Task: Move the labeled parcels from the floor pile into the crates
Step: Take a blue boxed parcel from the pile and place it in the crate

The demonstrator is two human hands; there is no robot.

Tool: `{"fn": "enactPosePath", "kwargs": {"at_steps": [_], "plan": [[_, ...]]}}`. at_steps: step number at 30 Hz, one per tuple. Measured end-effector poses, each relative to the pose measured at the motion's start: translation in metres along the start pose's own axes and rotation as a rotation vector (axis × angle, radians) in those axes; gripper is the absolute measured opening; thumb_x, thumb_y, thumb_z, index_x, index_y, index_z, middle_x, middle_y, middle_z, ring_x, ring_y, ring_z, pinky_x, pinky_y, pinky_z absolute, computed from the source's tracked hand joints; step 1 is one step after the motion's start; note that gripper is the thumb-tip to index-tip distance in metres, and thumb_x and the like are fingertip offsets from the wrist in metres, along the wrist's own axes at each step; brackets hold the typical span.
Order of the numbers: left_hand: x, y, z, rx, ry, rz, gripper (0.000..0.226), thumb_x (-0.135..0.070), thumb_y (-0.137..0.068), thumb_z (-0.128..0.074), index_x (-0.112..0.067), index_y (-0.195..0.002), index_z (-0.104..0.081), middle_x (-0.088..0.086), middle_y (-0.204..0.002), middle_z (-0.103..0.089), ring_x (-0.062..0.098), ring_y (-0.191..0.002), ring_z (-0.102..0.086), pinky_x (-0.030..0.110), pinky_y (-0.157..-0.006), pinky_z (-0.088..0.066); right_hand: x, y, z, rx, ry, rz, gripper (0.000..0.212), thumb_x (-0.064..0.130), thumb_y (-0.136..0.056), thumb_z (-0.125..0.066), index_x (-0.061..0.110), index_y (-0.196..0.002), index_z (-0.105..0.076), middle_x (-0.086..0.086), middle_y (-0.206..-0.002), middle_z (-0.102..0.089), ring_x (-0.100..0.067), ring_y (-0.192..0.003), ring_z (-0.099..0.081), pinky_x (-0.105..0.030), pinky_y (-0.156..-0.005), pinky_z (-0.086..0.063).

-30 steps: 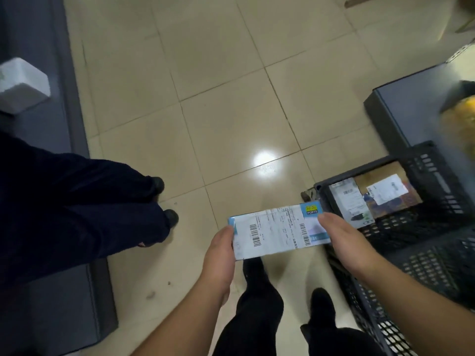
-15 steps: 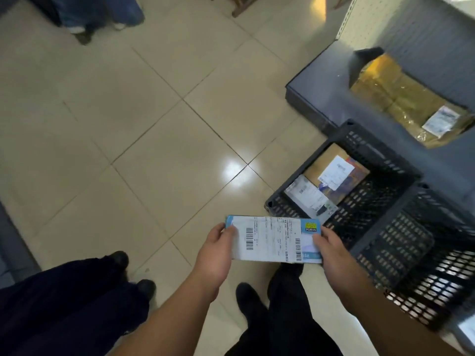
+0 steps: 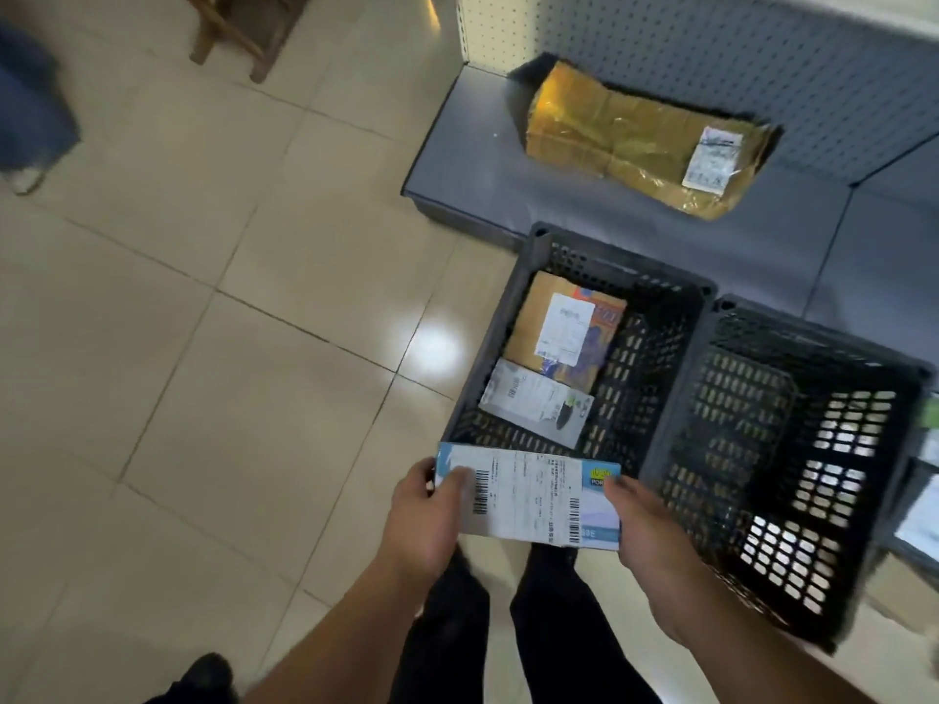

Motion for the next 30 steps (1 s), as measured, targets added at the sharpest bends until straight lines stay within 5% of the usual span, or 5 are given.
{"fn": "enactPosePath", "kwargs": {"at_steps": [5, 9, 14, 22, 30], "plan": [[-0.007, -0.048, -0.037, 0.081, -0.033, 0.030, 0.031, -0.035, -0.100, -0.059, -0.029, -0.130, -0.057, -0.002, -0.109, -0.073, 0.015, -0.095, -0.072, 0.038, -0.085, -0.061, -0.020, -0.045, -0.001, -0.055, -0.146, -0.100, 0.022, 0.050, -0.100, -0.051, 0.032, -0.101, -0.063, 0.017, -0.065, -0.071, -0.011, -0.068, -0.071, -0.031, -0.062, -0.053], [-0.007, -0.097, -0.059, 0.110, -0.127, 0.031, 0.023, -0.033, -0.101, -0.057, -0.033, -0.124, -0.055, -0.006, -0.107, -0.072, 0.003, -0.085, -0.069, 0.010, -0.055, -0.050, -0.023, -0.084, -0.010, -0.119, -0.183, -0.114, 0.022, 0.054, -0.098, -0.050, 0.037, -0.107, -0.060, 0.006, -0.080, -0.073, -0.017, -0.075, -0.072, -0.031, -0.059, -0.054], [0.003, -0.164, -0.089, 0.181, -0.358, 0.037, 0.042, -0.043, -0.100, -0.054, -0.029, -0.139, -0.049, -0.006, -0.110, -0.064, 0.009, -0.090, -0.062, 0.030, -0.073, -0.051, -0.038, -0.134, -0.029, -0.177, -0.178, -0.215, 0.039, 0.057, -0.096, -0.043, 0.034, -0.125, -0.052, 0.001, -0.096, -0.062, -0.021, -0.083, -0.063, -0.033, -0.067, -0.050], [0.039, -0.244, -0.118, 0.201, -0.602, 0.106, 0.038, -0.049, -0.098, -0.053, -0.027, -0.129, -0.048, -0.006, -0.094, -0.064, 0.011, -0.069, -0.063, 0.019, -0.038, -0.043, -0.078, -0.195, -0.076, -0.098, -0.246, -0.259, 0.056, 0.048, -0.099, -0.049, 0.015, -0.144, -0.047, -0.014, -0.140, -0.054, -0.035, -0.128, -0.052, -0.043, -0.106, -0.043], [0.085, -0.293, -0.127, 0.154, -0.727, 0.154, 0.074, -0.054, -0.095, -0.051, -0.023, -0.157, -0.025, 0.006, -0.118, -0.064, 0.010, -0.058, -0.055, 0.018, -0.035, -0.036, -0.108, -0.239, -0.105, -0.065, -0.190, -0.250, 0.057, 0.049, -0.099, -0.049, 0.017, -0.146, -0.042, -0.012, -0.137, -0.055, -0.032, -0.122, -0.054, -0.034, -0.092, -0.040]]}}
Point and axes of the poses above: each hand's wrist, its own y-axis away from the middle knuckle, its own z-axis out of the back of the hand, x = y × z, the point moved 6 cm from there along -y, towards the middle knuckle
